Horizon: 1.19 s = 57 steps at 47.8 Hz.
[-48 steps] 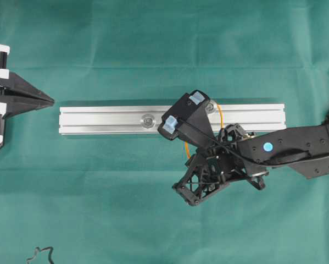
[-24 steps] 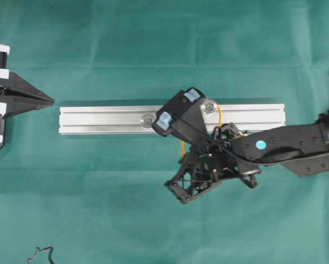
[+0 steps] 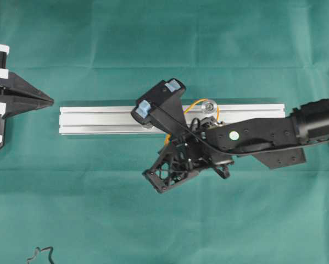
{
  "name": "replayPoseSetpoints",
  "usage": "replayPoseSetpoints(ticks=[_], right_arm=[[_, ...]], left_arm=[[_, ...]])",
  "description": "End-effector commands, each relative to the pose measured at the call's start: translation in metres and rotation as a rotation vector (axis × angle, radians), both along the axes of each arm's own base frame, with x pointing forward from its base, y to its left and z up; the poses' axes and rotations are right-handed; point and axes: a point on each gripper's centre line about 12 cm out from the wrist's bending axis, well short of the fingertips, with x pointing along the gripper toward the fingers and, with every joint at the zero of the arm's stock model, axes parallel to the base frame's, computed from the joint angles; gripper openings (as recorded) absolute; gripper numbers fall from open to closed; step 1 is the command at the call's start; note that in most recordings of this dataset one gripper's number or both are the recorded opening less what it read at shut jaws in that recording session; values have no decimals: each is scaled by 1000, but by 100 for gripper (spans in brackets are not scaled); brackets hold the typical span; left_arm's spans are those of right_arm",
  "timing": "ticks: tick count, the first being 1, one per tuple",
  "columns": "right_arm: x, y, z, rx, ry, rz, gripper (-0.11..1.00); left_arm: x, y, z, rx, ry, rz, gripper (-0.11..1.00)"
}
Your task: Hook the rubber onto the shaft.
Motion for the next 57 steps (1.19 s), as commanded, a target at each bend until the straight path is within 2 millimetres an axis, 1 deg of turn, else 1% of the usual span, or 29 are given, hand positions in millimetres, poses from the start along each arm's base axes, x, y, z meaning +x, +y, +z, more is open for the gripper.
replayPoseSetpoints(ticks=[1, 15, 35, 46, 57], right_arm=[[7, -2, 18, 12, -51, -11, 6], [18, -14, 21, 14, -66, -40, 6], [30, -16, 20, 15, -77, -48, 6], [31, -15, 19, 19, -72, -56, 6], [29, -19, 18, 56, -51, -163, 6]], left_arm=[[2, 0, 12, 4, -31, -2, 0], [2, 0, 12, 3, -34, -2, 0], [1, 0, 13, 3, -34, -2, 0], [-1, 0, 13, 3, -29, -2, 0], [-3, 0, 15, 3, -31, -2, 0]])
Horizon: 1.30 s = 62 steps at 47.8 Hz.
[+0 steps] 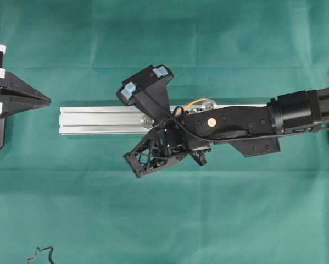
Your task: Hook the rubber onto the shaft.
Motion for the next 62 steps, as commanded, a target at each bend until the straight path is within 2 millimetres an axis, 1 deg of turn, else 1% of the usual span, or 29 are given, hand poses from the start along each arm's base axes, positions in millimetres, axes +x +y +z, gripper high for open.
replayPoseSetpoints(ticks=[1, 6, 11, 20, 31, 46, 62], right_arm=[[3, 0, 19, 26, -46, -44, 6], [2, -2, 19, 53, -38, -117, 6], [1, -4, 19, 61, -30, -147, 6], [0, -4, 19, 60, -18, -154, 6], [1, -9, 19, 63, -21, -166, 6], [12, -19, 21, 66, -41, -186, 6], [25, -22, 20, 64, -55, -190, 6]], left_arm=[[2, 0, 13, 4, -32, -2, 0], [2, 0, 13, 3, -31, -2, 0], [2, 0, 13, 3, -32, -2, 0], [2, 0, 13, 3, -32, -2, 0], [2, 0, 13, 3, -32, -2, 0], [2, 0, 13, 3, -32, -2, 0], [2, 0, 13, 3, -32, -2, 0]])
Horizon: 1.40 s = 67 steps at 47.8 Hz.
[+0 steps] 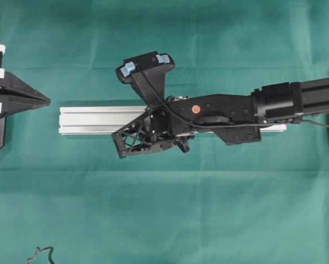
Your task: Hook the rubber onto the shaft.
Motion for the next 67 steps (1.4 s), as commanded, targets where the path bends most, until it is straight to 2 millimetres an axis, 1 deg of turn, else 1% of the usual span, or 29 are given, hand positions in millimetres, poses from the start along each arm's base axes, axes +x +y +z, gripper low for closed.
replayPoseSetpoints(ticks=[1, 20, 32, 49, 67], right_arm=[[6, -1, 21, 2, -61, 1, 6], [18, -5, 17, 3, -86, -7, 6], [20, -5, 15, 0, -84, -6, 6], [22, -11, 13, -2, -92, -13, 6], [25, -13, 0, -7, -74, -12, 6]], left_arm=[[2, 0, 12, 3, -32, -2, 0], [2, -1, 12, 3, -32, -6, 0], [2, -2, 12, 1, -32, -12, 0], [2, -2, 12, 3, -31, -12, 0], [2, -2, 12, 1, -31, -12, 0]])
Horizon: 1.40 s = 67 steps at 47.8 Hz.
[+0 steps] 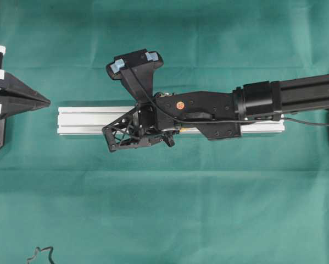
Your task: Hook the rubber onto the shaft.
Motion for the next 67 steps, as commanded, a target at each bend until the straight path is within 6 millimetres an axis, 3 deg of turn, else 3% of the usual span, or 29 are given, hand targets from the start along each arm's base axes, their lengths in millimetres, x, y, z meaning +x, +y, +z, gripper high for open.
replayPoseSetpoints(ticks=[1, 67], right_arm=[[6, 1, 20, 1, -64, 5, 6], [15, -12, -2, -8, -80, 6, 6]], left_arm=[[3, 0, 12, 3, -29, -2, 0], [4, 0, 10, 1, -22, -1, 0]])
